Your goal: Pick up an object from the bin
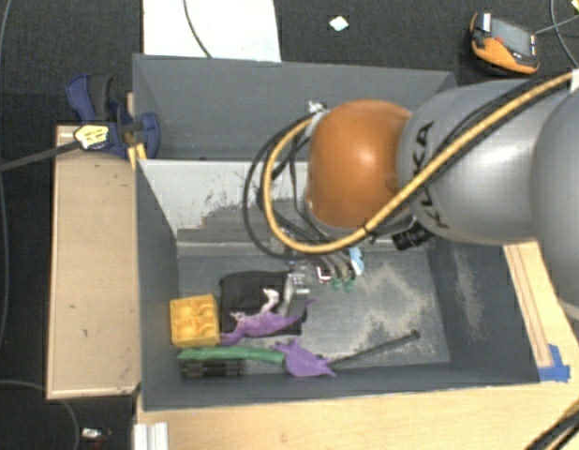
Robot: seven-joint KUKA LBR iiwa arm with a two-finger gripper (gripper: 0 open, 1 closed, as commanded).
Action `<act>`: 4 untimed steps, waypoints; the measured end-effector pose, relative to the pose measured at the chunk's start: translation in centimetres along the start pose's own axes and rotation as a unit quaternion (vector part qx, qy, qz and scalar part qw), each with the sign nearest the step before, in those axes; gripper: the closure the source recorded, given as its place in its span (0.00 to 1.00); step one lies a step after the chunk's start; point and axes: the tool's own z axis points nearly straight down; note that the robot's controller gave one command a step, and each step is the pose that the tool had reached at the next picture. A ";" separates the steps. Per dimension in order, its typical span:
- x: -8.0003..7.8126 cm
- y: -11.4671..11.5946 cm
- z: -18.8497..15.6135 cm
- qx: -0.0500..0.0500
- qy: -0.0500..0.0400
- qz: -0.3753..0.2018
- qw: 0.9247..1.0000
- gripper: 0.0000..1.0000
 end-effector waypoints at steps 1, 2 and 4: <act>-0.2 -0.1 -0.4 -0.001 -0.004 0.003 1.000 0.00; -3.6 -1.0 9.4 -0.001 -0.006 -0.015 1.000 0.00; 0.4 -5.7 8.9 -0.002 -0.009 -0.010 1.000 1.00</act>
Offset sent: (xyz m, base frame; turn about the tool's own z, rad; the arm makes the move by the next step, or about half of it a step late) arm 0.0346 -0.0100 -0.0984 -0.0312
